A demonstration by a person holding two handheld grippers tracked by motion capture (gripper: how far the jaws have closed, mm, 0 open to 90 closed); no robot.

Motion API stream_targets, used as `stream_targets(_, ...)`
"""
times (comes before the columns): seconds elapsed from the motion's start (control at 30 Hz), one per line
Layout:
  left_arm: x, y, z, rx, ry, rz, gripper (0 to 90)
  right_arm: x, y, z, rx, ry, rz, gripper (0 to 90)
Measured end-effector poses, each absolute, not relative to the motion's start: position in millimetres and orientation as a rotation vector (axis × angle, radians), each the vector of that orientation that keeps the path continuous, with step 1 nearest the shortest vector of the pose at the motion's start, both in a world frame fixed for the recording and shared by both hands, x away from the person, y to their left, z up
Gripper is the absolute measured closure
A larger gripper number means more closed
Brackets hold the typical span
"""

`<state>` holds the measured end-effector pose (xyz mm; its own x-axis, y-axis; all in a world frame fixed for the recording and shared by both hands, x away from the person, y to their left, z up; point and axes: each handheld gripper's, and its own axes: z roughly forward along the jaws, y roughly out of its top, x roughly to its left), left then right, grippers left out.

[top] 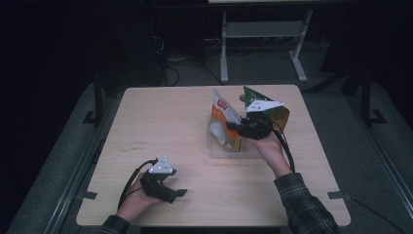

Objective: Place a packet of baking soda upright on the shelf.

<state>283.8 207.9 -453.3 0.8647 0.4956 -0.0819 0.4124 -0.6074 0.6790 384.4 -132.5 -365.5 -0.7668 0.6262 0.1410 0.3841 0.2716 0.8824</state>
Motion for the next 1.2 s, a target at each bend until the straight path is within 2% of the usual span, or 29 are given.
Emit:
stream_targets(0.3, 284, 206, -452, 2.302, 0.645, 0.142, 14.6, 380, -138, -355, 0.956, 2.249, 1.468, 36.0)
stream_targets(0.4, 283, 206, -452, 2.303, 0.642, 0.15, 14.6, 378, -142, -355, 0.978, 2.23, 1.468, 30.4)
stream_targets(0.8, 283, 205, -451, 2.301, 0.631, 0.151, 14.6, 358, -157, -355, 0.956, 2.241, 1.431, 25.2)
stream_targets(1.2, 284, 203, -451, 2.295, 0.613, 0.142, 14.6, 327, -166, -370, 0.844, 2.336, 1.428, 25.1)
